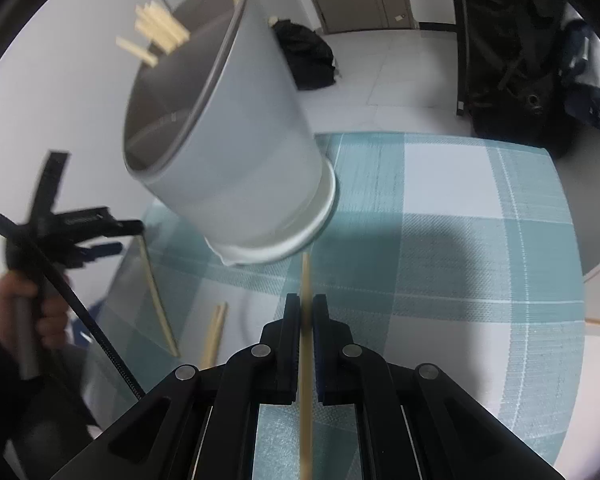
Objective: Organize utensils
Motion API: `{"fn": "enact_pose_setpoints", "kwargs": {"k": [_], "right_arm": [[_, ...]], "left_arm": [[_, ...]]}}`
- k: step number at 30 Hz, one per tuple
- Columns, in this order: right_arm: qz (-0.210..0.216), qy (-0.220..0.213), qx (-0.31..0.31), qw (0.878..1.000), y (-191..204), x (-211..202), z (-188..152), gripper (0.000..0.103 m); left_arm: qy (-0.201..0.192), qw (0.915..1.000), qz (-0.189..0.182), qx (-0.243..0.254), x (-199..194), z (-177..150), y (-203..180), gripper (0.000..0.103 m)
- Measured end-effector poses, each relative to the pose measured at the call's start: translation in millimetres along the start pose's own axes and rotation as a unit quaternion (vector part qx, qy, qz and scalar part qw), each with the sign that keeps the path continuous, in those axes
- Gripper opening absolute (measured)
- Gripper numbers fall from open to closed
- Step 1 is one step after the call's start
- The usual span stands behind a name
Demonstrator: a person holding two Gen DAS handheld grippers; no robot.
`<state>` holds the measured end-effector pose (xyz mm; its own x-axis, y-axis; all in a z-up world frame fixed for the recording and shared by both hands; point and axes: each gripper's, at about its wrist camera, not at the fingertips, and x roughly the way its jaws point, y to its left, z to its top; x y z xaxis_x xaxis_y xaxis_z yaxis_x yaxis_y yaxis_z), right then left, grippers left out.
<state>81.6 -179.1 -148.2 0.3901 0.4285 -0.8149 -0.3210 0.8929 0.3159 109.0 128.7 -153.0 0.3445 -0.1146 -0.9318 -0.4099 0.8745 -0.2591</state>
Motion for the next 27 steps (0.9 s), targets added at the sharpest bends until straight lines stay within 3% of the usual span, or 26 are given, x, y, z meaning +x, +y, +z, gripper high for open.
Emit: {"fn": "enact_pose_setpoints", "kwargs": {"k": [2,4,7,13,17,27], "right_arm": [[0.012,-0.013,0.011,1.000,-6,-8,1,0.005],[0.022,-0.023,0.022,0.999,-13,-15,4,0.005],[0.032,-0.038,0.035,0.998,-17,-26,7,0.005],[0.042,-0.062,0.050,0.996,-21,-37,9,0.005],[0.045,-0.076,0.056,0.995,-22,-43,11,0.005],[0.049,-0.123,0.044,0.990,-14,-63,8,0.005]], "left_arm": [[-0.003,0.9999,-0.004,-0.016,1,2,2,0.052],[-0.004,0.9996,-0.018,-0.021,3,3,2,0.046],[-0.013,0.9996,-0.026,-0.001,0,3,-9,0.025],[-0.027,0.9990,-0.028,-0.021,-4,2,-2,0.011],[-0.032,0.9992,-0.019,-0.015,-7,1,-4,0.003],[-0.064,0.9968,-0.047,-0.004,-33,-16,-15,0.003]]}}
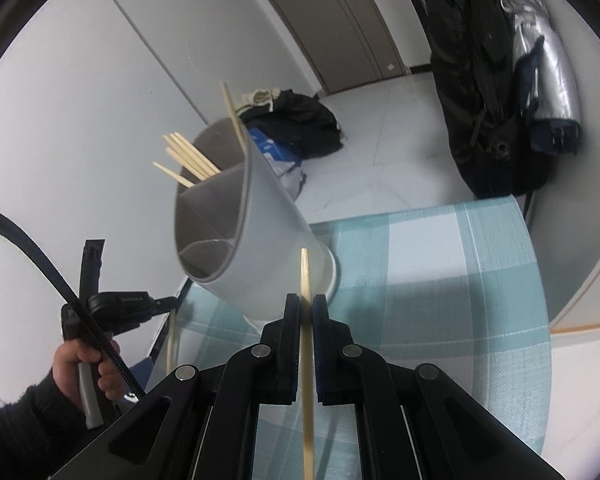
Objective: Organize utensils
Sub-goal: 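Raise both held chopsticks over the white holder and lower them inside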
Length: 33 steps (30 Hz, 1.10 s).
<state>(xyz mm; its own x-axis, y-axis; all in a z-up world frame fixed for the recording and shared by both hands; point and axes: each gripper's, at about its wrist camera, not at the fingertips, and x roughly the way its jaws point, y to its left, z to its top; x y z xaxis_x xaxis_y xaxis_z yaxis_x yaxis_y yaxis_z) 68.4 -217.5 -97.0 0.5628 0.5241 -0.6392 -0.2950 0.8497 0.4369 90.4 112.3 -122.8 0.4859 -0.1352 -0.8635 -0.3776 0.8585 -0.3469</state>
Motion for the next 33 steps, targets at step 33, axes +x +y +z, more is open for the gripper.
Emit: {"fn": "enact_pose_setpoints", "kwargs": {"k": [33], "right_arm": [[0.020,-0.103,-0.075,0.992,79,-67,-34,0.005]], "left_arm": [[-0.111,0.9600,-0.156,0.205,-146,-75,-106,0.001]]}}
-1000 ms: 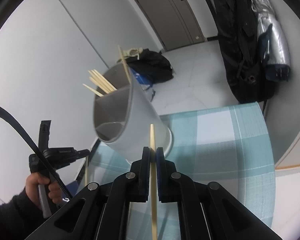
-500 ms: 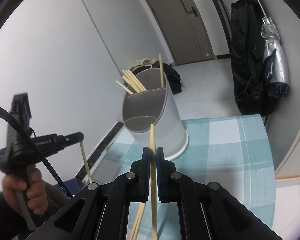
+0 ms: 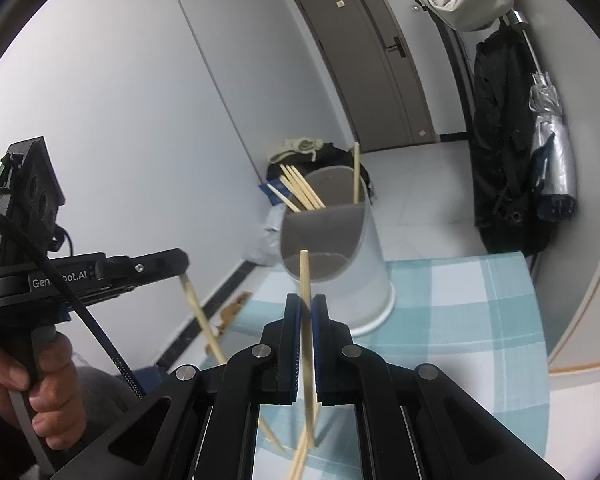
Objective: Organize utensils
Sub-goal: 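Raise both held chopsticks over the white holder and lower them inside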
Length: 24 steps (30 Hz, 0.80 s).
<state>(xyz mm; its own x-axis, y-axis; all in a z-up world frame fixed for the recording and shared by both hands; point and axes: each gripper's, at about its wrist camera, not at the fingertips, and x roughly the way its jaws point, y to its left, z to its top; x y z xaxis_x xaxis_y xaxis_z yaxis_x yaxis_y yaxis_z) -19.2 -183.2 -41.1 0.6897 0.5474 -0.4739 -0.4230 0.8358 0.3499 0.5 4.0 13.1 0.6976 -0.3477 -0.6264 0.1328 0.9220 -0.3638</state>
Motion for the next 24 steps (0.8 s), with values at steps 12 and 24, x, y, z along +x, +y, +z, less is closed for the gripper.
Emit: {"fn": "enact_pose_setpoints", "kwargs": {"k": [12,24], "right_arm": [[0.017,-0.044,-0.011,0.999,6,-16,78,0.005],[0.010,-0.068,-0.047,0.997,-1,30,178,0.005]], "left_arm": [[-0.044,0.9978,-0.049,-0.013,-11,77,-18,0.001],[-0.097,0.9937,-0.046,-0.029,25,147,2,0.001]]}}
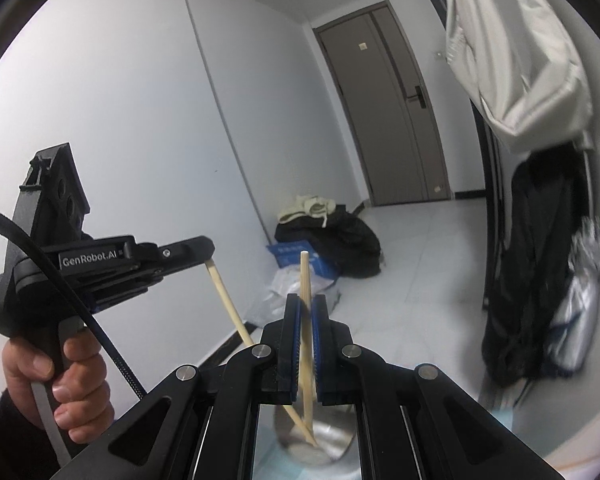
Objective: Organize utensils
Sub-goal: 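Raise both held chopsticks over the white holder and lower them inside, then open both grippers and pull them back from the holder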
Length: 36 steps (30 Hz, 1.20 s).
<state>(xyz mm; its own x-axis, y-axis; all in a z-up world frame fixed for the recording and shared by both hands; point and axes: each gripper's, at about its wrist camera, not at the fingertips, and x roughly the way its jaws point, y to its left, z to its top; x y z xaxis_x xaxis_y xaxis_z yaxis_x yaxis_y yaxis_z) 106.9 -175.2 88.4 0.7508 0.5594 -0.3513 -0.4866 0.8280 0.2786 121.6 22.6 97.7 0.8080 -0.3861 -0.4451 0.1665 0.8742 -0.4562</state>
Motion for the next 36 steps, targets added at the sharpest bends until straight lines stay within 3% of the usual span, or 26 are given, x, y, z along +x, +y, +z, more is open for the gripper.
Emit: {"fn": "enact_pose_setpoints", "kwargs": {"k": [7,15,22,25,27,28,30,32,36], "right_arm": [[0.000,-0.003,-0.016,1.000,-8,38,17,0.005],[0.000,0.041,-0.055,0.998,-8,79,-2,0.005],[0.012,0.094,-0.075,0.993,-8,96,-28,0.008],[0.015,0.109,-0.064,0.992,-12,97,-38,0.008],[0.014,0.116,-0.051,0.992,-16,97,-41,0.012],[0.011,0.118,-0.040,0.992,-19,97,-43,0.019],[0.006,0.116,-0.019,0.993,-26,89,-46,0.020],[0.000,0.113,0.000,0.994,-31,77,-49,0.022],[-0.014,0.100,0.026,0.995,-35,49,-53,0.031]], "left_arm": [[-0.007,0.9998,0.018,0.002,22,4,20,0.001],[-0.001,0.9996,0.023,0.017,41,-5,29,0.001],[0.043,0.9988,0.006,0.021,52,-17,35,0.001],[0.067,0.9974,0.019,0.018,54,-23,37,0.004],[0.077,0.9961,0.044,0.004,52,-25,40,0.010],[0.080,0.9956,0.048,-0.005,50,-25,43,0.016],[0.082,0.9950,0.054,-0.017,43,-27,46,0.028],[0.078,0.9946,0.067,-0.018,32,-29,46,0.043],[0.060,0.9936,0.094,-0.018,9,-34,40,0.064]]}}
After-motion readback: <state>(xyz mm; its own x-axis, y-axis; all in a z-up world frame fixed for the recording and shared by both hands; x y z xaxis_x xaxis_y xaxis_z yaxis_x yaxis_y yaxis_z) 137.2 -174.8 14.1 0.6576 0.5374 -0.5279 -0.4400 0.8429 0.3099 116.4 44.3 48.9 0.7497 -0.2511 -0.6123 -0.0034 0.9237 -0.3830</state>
